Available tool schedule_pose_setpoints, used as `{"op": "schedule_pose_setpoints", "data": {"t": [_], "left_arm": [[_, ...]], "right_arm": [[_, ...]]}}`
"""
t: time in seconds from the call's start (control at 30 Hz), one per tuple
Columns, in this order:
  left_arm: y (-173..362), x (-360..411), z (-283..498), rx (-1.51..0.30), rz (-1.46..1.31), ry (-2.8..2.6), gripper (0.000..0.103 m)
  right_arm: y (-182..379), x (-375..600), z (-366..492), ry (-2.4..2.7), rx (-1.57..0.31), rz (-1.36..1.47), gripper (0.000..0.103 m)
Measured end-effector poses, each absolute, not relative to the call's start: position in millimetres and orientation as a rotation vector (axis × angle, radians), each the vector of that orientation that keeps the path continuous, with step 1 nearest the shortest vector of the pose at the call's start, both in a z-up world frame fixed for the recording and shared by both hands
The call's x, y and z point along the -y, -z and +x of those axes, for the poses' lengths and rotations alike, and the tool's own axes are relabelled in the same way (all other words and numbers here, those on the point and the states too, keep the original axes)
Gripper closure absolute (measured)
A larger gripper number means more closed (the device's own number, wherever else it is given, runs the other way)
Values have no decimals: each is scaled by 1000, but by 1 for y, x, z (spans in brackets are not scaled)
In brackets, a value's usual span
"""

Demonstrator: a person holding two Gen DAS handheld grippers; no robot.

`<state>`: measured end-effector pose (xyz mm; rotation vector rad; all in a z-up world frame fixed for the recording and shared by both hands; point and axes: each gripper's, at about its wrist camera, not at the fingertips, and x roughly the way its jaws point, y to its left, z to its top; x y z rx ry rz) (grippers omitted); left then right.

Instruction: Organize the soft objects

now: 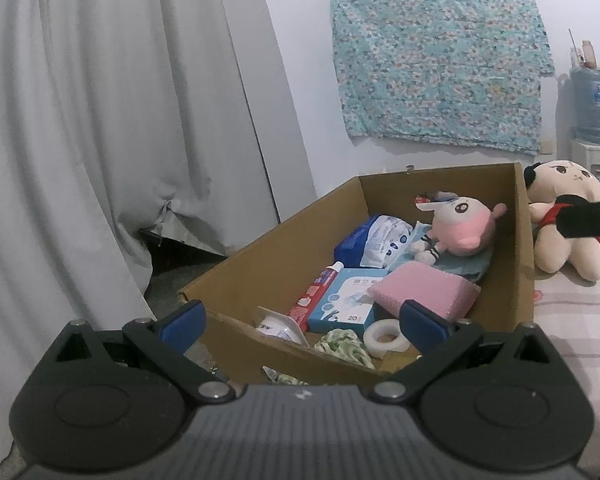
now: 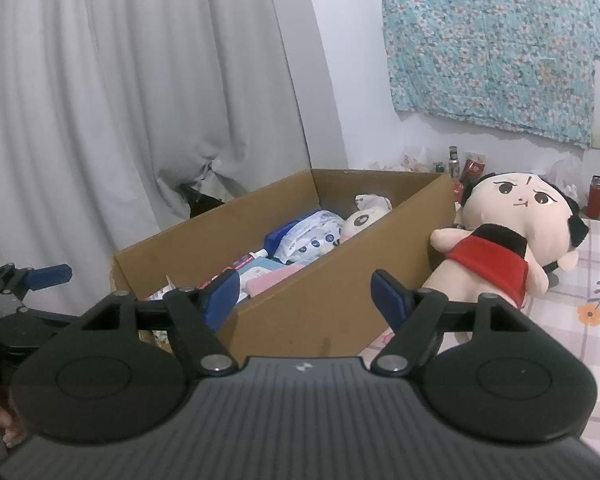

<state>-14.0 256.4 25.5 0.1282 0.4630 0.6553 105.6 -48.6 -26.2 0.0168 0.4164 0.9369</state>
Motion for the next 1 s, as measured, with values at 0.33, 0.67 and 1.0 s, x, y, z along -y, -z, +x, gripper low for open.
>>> {"op": "schedule_pose_setpoints", "data": {"t": [0.33,0.67,1.0], "left_arm": [[-25,-257,-11,-478,125,-658,0],[-24,-256,-11,-470,125,-664,0],[-24,-255,-9,-465,114,-657,0]], "right_arm": [[26,46,103,-937,-425,-10,28],[28,46,103,-939,-434,-22,27],[29,46,104,-943,-440,-26,26]]}}
